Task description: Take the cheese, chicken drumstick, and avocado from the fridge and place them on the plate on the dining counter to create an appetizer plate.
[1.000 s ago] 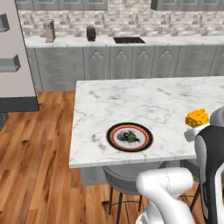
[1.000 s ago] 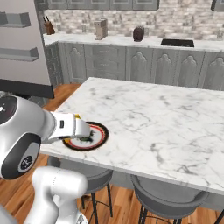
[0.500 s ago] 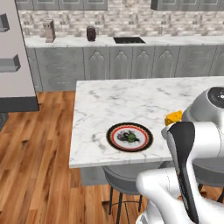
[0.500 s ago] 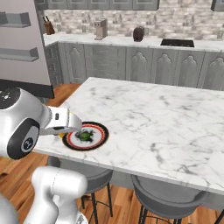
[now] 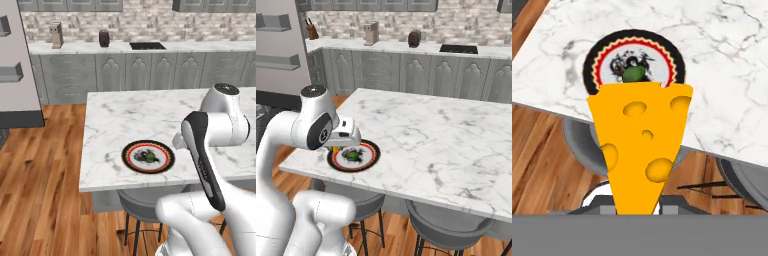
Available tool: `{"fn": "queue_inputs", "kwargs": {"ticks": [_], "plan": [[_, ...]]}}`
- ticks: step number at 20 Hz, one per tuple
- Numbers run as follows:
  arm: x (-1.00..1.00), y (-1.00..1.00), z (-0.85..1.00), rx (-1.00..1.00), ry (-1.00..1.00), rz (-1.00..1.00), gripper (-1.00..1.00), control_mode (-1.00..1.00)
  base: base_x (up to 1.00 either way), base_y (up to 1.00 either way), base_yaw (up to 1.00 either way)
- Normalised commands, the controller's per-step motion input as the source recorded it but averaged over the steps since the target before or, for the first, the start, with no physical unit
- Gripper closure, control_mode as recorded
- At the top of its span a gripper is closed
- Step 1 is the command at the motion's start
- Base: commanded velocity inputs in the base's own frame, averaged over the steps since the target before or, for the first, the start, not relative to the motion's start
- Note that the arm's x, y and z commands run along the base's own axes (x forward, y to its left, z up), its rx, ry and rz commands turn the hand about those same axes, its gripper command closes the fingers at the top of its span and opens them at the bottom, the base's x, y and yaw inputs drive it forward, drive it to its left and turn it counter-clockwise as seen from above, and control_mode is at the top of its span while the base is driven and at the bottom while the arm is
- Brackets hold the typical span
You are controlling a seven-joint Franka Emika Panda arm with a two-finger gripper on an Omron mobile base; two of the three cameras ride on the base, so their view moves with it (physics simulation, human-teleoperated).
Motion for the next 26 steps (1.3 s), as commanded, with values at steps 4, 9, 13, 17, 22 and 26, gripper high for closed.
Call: {"fn": "queue_inputs", "kwargs": {"ticks": [4, 9, 13, 17, 22, 26], "plan": [[0.58, 0.0, -0.49, 0.02, 0.06, 0.04, 1.0, -1.0, 0.0, 0.0, 0.0], [0.57, 0.0, -0.61, 0.01, 0.08, 0.04, 1.0, -1.0, 0.0, 0.0, 0.0], [0.56, 0.0, -0.6, 0.0, 0.07, 0.02, 1.0, -1.0, 0.0, 0.0, 0.0], [0.54, 0.0, -0.56, 0.0, 0.07, 0.01, 1.0, -1.0, 0.0, 0.0, 0.0], [0.43, 0.0, -0.49, 0.0, 0.08, 0.0, 1.0, -1.0, 0.0, 0.0, 0.0], [0.37, 0.0, -0.41, 0.0, 0.06, 0.0, 1.0, -1.0, 0.0, 0.0, 0.0]]}}
